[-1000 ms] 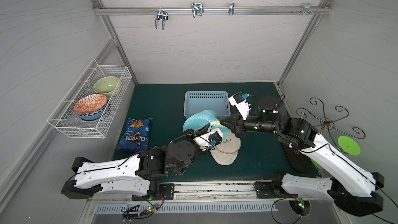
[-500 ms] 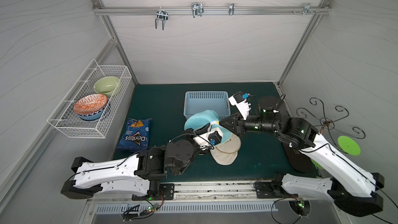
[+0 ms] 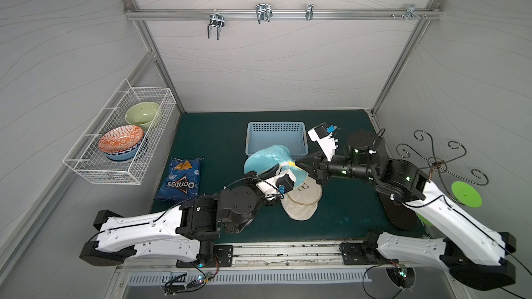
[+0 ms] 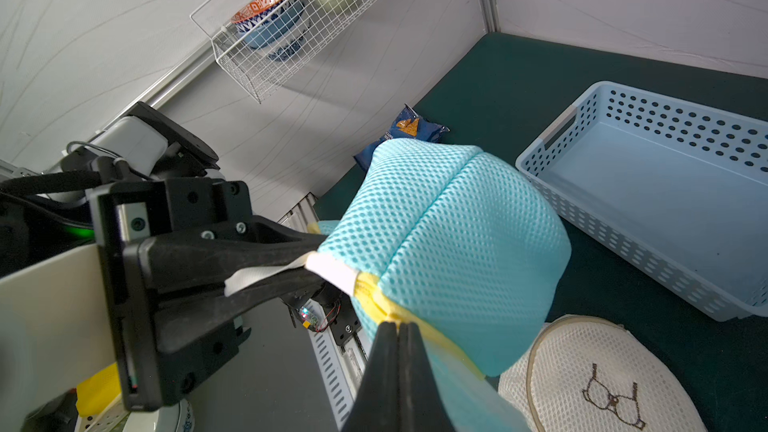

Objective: Turn the laundry bag inside out
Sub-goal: Zip the zipper on the laundry bag.

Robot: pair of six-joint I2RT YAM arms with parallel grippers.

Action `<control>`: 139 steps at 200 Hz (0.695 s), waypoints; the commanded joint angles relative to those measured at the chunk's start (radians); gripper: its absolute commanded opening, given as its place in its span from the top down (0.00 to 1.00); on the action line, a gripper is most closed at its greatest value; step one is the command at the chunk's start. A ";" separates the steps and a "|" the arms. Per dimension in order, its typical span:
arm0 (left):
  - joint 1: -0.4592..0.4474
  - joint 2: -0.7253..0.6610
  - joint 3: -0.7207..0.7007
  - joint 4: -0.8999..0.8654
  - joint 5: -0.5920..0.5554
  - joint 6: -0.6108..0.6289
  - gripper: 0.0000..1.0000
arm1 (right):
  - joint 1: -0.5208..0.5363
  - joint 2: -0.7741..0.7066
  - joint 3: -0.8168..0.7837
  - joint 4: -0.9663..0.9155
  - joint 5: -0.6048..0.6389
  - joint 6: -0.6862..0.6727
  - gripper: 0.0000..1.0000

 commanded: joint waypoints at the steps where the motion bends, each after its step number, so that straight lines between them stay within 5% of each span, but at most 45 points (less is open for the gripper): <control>1: 0.027 -0.072 0.061 0.017 0.000 -0.065 1.00 | -0.045 -0.046 -0.042 0.025 0.004 0.015 1.00; 63: 0.074 -0.182 0.034 -0.042 0.041 -0.152 1.00 | -0.126 -0.105 -0.143 0.021 0.025 0.053 1.00; 94: 0.111 -0.173 0.060 -0.154 0.178 -0.248 1.00 | -0.154 -0.080 -0.108 0.103 -0.192 0.043 1.00; 107: 0.111 -0.160 0.078 -0.204 0.231 -0.282 0.76 | -0.156 -0.046 -0.048 0.089 -0.232 0.025 1.00; 139: 0.112 -0.165 0.053 -0.217 0.276 -0.338 0.65 | -0.160 0.060 0.078 0.098 -0.386 0.020 1.00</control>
